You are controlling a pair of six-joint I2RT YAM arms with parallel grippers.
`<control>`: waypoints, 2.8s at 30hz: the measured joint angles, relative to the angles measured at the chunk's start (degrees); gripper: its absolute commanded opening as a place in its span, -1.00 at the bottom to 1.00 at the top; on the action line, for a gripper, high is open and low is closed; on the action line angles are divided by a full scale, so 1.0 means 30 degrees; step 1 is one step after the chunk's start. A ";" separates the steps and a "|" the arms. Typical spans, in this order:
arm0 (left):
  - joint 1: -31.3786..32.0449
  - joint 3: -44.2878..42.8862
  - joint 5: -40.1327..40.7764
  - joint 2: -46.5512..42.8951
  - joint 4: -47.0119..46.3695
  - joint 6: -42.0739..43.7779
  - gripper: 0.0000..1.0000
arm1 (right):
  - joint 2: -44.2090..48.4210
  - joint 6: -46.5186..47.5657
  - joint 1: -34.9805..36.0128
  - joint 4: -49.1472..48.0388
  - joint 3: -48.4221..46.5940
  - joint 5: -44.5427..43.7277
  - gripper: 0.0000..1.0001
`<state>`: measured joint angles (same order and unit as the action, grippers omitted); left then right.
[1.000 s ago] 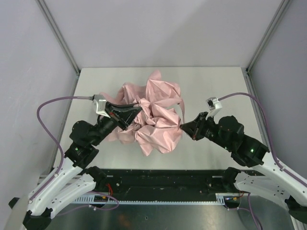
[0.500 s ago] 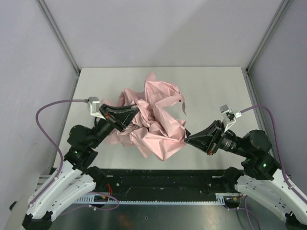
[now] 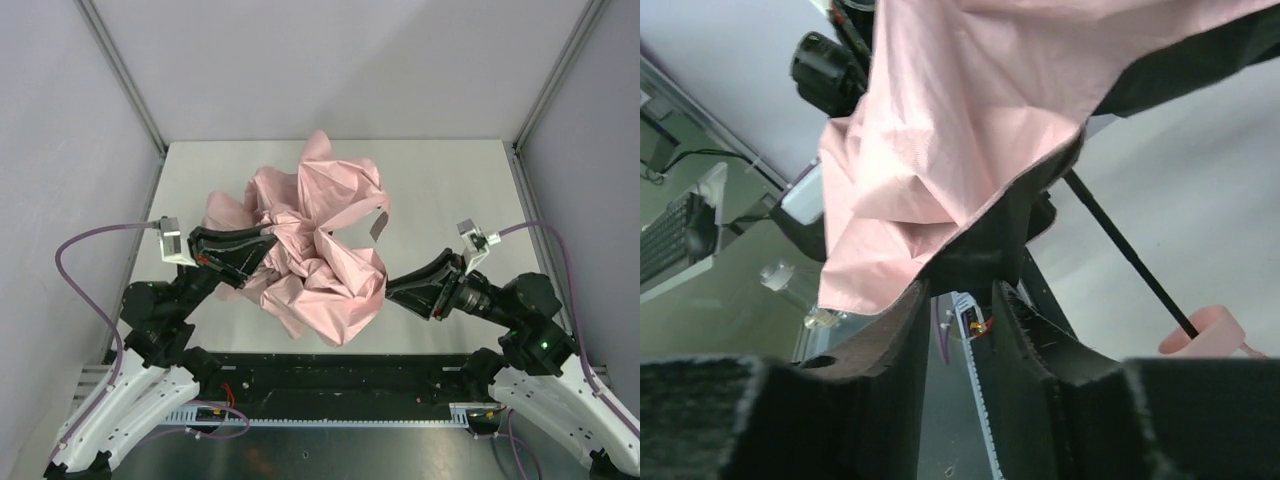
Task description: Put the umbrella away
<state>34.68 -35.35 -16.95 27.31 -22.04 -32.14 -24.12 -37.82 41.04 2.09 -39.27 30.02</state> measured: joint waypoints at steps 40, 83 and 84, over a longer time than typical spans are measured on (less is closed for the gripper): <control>-0.0240 -0.0481 0.6579 0.4138 -0.2069 0.2091 -1.00 | -0.8735 -0.2871 -0.3293 -0.3606 -0.2222 -0.0197 -1.00; -0.1996 -0.0947 1.1438 0.4087 0.6397 -1.6116 -1.00 | -1.1431 1.0207 0.7169 -0.9748 0.0991 -1.3318 0.43; -0.1996 -0.0947 1.1438 0.4087 0.6579 -1.6218 -1.00 | -1.1482 1.0404 0.7213 -0.9887 0.0969 -1.3486 0.43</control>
<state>28.69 -38.20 17.37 39.57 -2.31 -80.79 -58.57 -6.61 62.67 -27.57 -36.36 -10.44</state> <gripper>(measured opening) 0.191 0.711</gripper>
